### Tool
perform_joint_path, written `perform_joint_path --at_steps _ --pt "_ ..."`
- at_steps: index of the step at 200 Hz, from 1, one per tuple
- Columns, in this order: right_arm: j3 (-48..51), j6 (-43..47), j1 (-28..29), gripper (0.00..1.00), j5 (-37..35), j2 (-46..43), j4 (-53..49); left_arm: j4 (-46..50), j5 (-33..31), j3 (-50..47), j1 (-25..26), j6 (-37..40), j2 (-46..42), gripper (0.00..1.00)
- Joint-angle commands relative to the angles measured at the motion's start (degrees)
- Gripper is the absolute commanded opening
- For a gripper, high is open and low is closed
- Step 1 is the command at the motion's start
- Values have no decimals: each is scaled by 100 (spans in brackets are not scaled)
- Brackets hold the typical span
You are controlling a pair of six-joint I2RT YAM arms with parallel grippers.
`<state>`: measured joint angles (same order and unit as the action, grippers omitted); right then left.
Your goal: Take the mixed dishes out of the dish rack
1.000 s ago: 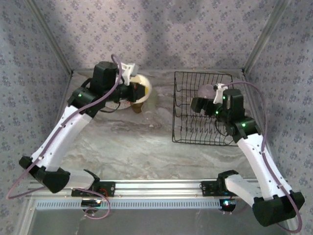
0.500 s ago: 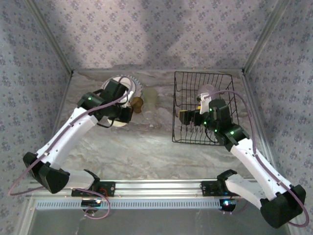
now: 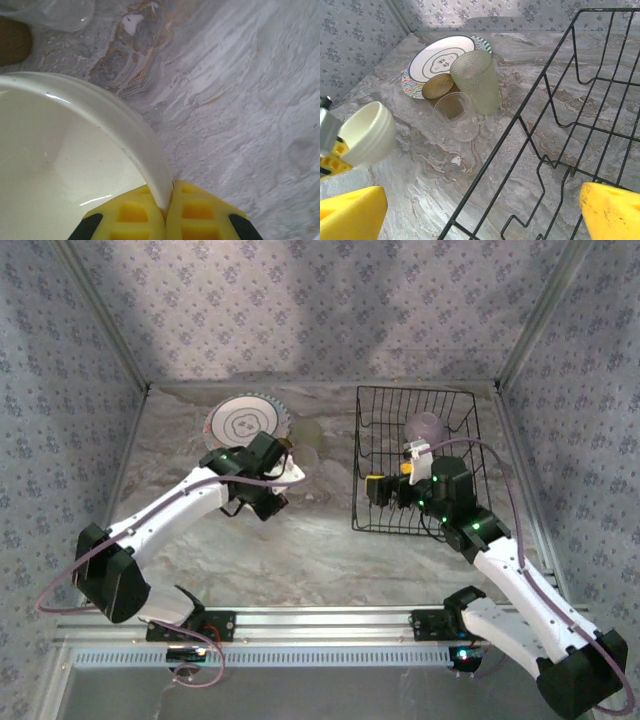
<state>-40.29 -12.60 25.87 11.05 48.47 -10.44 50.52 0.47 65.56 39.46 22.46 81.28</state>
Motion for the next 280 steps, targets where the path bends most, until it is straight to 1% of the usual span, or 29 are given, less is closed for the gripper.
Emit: perform_joint_path --at_steps 1,22,46,69,81,92,118,139,200,280 --pt "79 -49 -8 100 178 -142 177 -555 -318 -292 5 1138 -21 0" --pt "154 -101 -36 100 243 -123 268 -808 -473 -525 6 1654 54 0" --pt "196 -176 -80 100 436 -92 361 -932 -641 -500 -76 2037 229 0" --pt "295 -190 -83 100 667 -100 702 -1385 -626 -596 -256 2259 359 0" --pt "369 -220 -80 100 961 -98 922 -1512 -582 -588 -355 2321 464 0" --pt "428 -267 -80 100 1189 -87 1095 -1580 -595 -581 -385 2398 541 0" --pt "483 -326 -82 100 1380 -90 1263 -1501 -620 -398 -391 2554 780 0" --pt "487 -339 -76 100 1400 -98 1273 -1323 -603 -183 -437 2622 1021 0" --pt "512 -331 -73 100 1393 -167 1226 -1203 -592 153 -500 2689 1446 0" --pt "516 -331 -77 100 1347 -148 1236 -1201 -493 176 -580 2612 1566 0"
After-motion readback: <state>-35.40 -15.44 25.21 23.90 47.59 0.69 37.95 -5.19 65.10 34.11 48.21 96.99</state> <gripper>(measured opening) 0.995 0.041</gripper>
